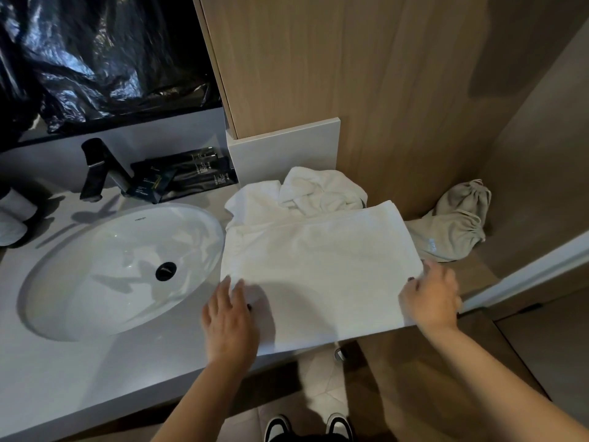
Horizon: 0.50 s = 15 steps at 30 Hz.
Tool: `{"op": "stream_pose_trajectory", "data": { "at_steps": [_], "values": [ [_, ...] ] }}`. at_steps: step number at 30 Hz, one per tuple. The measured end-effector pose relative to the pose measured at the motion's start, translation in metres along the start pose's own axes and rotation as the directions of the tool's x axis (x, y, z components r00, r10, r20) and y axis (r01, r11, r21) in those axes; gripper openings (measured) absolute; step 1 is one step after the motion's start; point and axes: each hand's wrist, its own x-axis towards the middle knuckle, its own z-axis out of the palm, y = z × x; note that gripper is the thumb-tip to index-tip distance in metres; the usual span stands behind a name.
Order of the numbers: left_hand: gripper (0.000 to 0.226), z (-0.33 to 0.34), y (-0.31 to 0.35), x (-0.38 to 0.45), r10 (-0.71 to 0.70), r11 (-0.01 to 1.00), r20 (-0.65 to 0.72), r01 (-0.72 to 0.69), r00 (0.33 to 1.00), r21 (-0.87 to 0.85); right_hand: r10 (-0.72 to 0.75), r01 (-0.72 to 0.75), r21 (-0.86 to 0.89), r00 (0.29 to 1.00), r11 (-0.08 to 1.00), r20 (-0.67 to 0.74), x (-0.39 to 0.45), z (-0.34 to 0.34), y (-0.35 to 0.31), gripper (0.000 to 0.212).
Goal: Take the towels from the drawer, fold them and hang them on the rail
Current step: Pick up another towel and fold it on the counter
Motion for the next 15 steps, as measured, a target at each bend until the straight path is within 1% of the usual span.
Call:
{"op": "stream_pose_trajectory", "data": {
  "at_steps": [1,2,3,4,6,7,8,9,10,12,13,15],
  "values": [
    [0.054,0.0,0.006,0.009,0.094,0.995,0.007,-0.094,0.996,-0.027,-0.168,0.166,-0.07,0.985,0.984,-0.025,-0.002,0.002,-0.008,0.049],
    [0.055,0.0,0.011,0.02,0.198,0.979,0.012,-0.197,0.98,-0.052,-0.346,0.343,-0.103,0.938,0.934,-0.014,-0.003,0.006,-0.018,0.057],
    [0.055,0.001,0.017,0.031,0.3,0.952,0.026,-0.297,0.954,-0.066,-0.497,0.498,-0.113,0.867,0.86,0.035,-0.003,0.01,-0.029,0.06],
    [0.058,0.002,0.022,0.044,0.388,0.921,0.062,-0.384,0.919,-0.067,-0.612,0.621,-0.115,0.783,0.775,0.111,-0.003,0.015,-0.042,0.061],
    [0.064,0.008,0.028,0.067,0.515,0.855,0.173,-0.517,0.84,-0.036,-0.749,0.793,-0.117,0.604,0.597,0.274,-0.003,0.032,-0.063,0.06],
    [0.067,0.012,0.028,0.076,0.546,0.83,0.223,-0.558,0.808,-0.01,-0.782,0.848,-0.113,0.524,0.519,0.337,-0.002,0.042,-0.072,0.059],
    [0.069,0.017,0.026,0.083,0.553,0.817,0.262,-0.576,0.791,0.016,-0.786,0.874,-0.114,0.475,0.472,0.396,-0.001,0.052,-0.077,0.059],
    [0.071,0.021,0.024,0.088,0.549,0.815,0.28,-0.579,0.788,0.03,-0.768,0.878,-0.124,0.467,0.463,0.439,-0.001,0.061,-0.079,0.059],
    [0.071,0.026,0.022,0.09,0.547,0.818,0.274,-0.575,0.791,0.03,-0.746,0.866,-0.137,0.486,0.481,0.455,0.0,0.067,-0.079,0.06],
    [0.073,0.032,0.022,0.089,0.537,0.832,0.228,-0.555,0.812,0.017,-0.72,0.83,-0.156,0.545,0.536,0.429,0.003,0.074,-0.074,0.062],
    [0.073,0.035,0.022,0.089,0.508,0.854,0.201,-0.52,0.838,0.013,-0.711,0.817,-0.159,0.564,0.554,0.42,0.005,0.076,-0.072,0.064],
    [0.074,0.035,0.021,0.094,0.365,0.929,0.155,-0.37,0.918,0.003,-0.703,0.811,-0.15,0.57,0.566,0.425,0.006,0.077,-0.071,0.065]
  ]
}}
